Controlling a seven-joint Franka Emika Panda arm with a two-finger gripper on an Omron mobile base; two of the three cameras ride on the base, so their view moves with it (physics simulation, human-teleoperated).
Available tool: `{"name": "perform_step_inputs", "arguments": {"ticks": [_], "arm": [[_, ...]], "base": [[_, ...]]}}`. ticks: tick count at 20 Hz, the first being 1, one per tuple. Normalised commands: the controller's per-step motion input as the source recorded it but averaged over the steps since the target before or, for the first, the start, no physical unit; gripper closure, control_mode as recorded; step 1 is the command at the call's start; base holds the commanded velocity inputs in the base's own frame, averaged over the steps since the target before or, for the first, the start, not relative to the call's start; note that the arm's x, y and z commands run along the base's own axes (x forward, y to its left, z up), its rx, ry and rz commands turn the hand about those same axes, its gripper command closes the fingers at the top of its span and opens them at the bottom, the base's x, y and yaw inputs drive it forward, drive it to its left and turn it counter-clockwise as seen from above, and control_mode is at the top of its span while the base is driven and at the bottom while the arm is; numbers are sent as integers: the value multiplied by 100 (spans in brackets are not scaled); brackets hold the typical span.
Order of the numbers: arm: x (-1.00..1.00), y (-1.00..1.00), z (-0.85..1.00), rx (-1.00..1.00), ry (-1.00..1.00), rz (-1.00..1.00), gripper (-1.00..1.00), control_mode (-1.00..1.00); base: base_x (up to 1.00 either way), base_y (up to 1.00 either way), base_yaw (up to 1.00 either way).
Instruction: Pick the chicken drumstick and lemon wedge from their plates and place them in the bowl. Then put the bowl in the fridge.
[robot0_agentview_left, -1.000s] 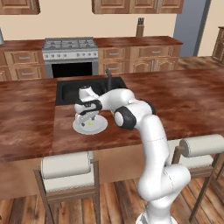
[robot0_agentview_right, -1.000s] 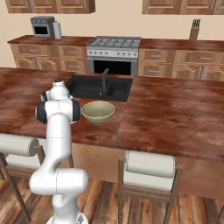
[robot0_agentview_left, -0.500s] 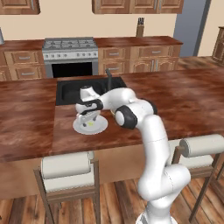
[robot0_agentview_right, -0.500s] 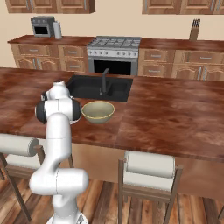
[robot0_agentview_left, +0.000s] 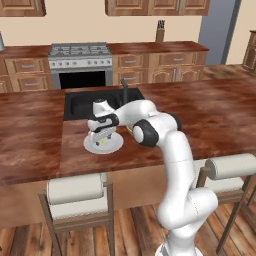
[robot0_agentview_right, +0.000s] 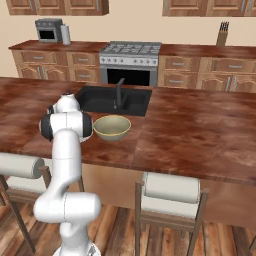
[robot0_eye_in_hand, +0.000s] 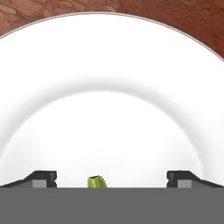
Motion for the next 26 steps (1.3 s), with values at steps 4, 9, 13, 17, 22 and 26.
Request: {"name": "perform_step_inputs", "arguments": {"ticks": [4, 9, 13, 17, 22, 26], "arm": [[-16, 0, -13, 0, -5, -1, 100, -100], [-25, -1, -9, 0, -3, -3, 100, -100], [-20, -6, -4, 0, -1, -5, 100, -100], [-2, -2, 15, 0, -3, -1, 100, -100], [-1, 0, 49, 1, -7, 0, 100, -100], [-4, -10, 51, 3, -5, 0, 100, -100]], "base": [[0, 0, 0], [0, 0, 0], [0, 0, 0], [0, 0, 0], [0, 0, 0], [0, 0, 0]]}}
